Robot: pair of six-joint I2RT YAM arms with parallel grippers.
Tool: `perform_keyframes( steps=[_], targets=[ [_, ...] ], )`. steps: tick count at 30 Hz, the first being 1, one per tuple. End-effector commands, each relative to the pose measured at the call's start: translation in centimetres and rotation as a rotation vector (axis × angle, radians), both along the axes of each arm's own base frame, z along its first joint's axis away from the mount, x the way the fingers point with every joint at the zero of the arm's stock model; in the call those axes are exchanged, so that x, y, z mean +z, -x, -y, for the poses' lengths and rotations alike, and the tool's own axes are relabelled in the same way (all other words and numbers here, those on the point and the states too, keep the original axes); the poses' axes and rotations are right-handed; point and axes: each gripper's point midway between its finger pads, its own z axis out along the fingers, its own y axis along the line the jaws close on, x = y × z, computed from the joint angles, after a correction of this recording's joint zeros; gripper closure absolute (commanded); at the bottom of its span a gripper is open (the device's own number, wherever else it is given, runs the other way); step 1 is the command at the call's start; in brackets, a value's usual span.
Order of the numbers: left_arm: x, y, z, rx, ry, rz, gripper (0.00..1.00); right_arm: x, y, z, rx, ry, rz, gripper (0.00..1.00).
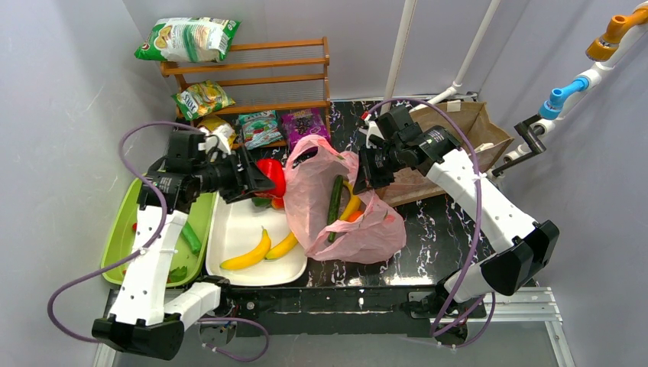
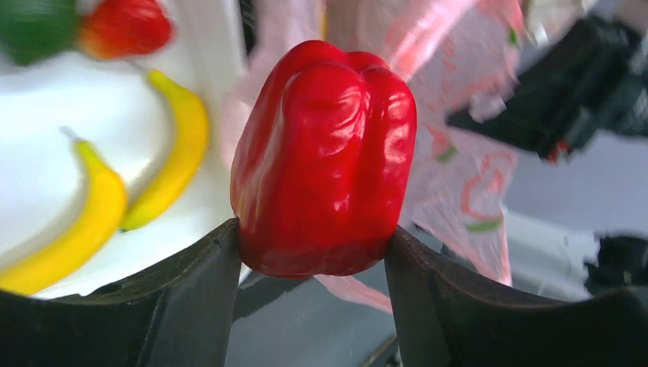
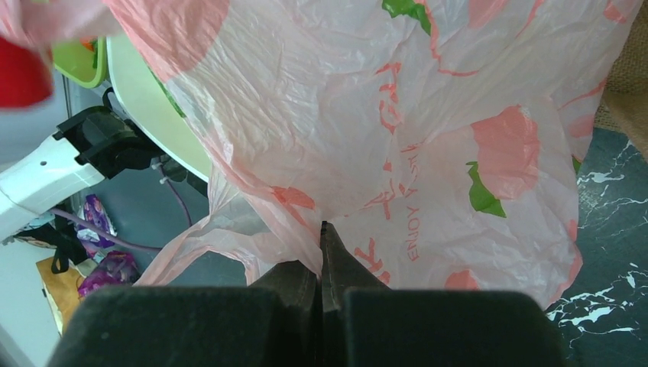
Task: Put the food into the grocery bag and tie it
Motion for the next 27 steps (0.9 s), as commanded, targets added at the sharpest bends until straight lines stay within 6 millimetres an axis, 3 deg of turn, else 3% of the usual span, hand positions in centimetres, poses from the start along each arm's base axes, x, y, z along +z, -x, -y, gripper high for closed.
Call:
perform_keyframes(
  steps=[1,7,16,27],
  targets=[
    [2.7,2.7,4.5,-0.264,0.092,0.063,1.00,1.5,-0.6,-0.1,-0.026,-0.019,0.058,0.99],
    [3.2,4.2,7.6,-0.426,0.138,0.053,1.00,1.7,-0.8,0.4,-0.054,-0.030,0.111,0.99],
    [3.3,4.3,11.4,-0.549,0.130,0.038,1.00,2.2,-1.9,-0.2,-0.044,-0.033,0.139,0.99],
    [1.3,3.5,12.2,-0.519,0.051,0.020,1.00,2.7,-2.8,-0.7,0.001,-0.024,0.176,0.99]
  ],
)
